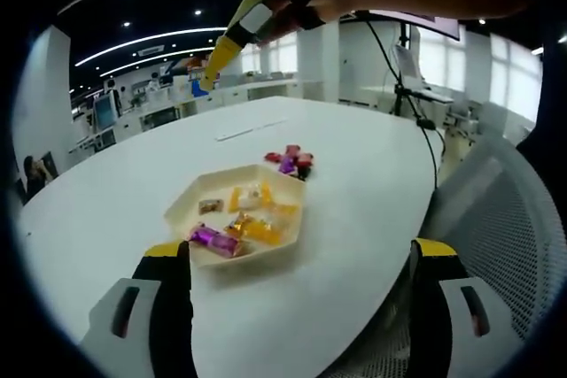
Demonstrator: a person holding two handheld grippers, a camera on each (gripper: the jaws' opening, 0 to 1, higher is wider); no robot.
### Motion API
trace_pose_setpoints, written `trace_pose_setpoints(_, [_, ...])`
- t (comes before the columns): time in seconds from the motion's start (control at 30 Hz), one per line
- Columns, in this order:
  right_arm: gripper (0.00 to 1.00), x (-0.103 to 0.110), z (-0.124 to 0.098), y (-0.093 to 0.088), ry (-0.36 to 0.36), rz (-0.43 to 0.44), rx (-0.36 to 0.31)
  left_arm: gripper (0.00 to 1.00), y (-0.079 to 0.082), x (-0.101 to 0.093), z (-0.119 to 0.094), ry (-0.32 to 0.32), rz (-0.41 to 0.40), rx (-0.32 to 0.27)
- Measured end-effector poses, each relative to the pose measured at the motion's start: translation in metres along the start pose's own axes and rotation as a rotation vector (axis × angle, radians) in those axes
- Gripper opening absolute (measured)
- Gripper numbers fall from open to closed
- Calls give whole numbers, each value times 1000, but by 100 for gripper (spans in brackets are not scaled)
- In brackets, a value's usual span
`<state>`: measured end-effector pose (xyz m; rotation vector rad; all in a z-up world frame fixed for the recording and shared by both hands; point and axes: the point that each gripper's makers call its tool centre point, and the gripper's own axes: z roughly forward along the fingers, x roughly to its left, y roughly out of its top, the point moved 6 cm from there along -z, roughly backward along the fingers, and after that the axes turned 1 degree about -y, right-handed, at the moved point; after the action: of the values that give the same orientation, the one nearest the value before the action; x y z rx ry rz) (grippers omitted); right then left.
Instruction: Place the target food into the container with the food tongs after gripping and lifting it, then release it inside without dropping or visibly crushing the food.
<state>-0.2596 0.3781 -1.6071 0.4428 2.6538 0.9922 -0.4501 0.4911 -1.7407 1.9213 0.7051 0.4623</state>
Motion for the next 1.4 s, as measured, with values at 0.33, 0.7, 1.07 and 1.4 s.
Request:
trace_pose_setpoints(0.33, [25, -23, -20, -29, -29, 43, 15, 99, 1, -1, 0, -3, 7, -5])
trace_pose_setpoints(0.7, [25, -44, -50, -69, -55, 66, 34, 99, 3, -3, 1, -21, -17, -4])
trace_pose_setpoints(1.07, [26, -66, -67, -104, -68, 96, 46, 100, 13, -11, -3, -13, 17, 42])
trace_pose_setpoints(1.4, [26, -83, -67, -130, -86, 109, 45, 100, -1, -11, 6, 26, 56, 61])
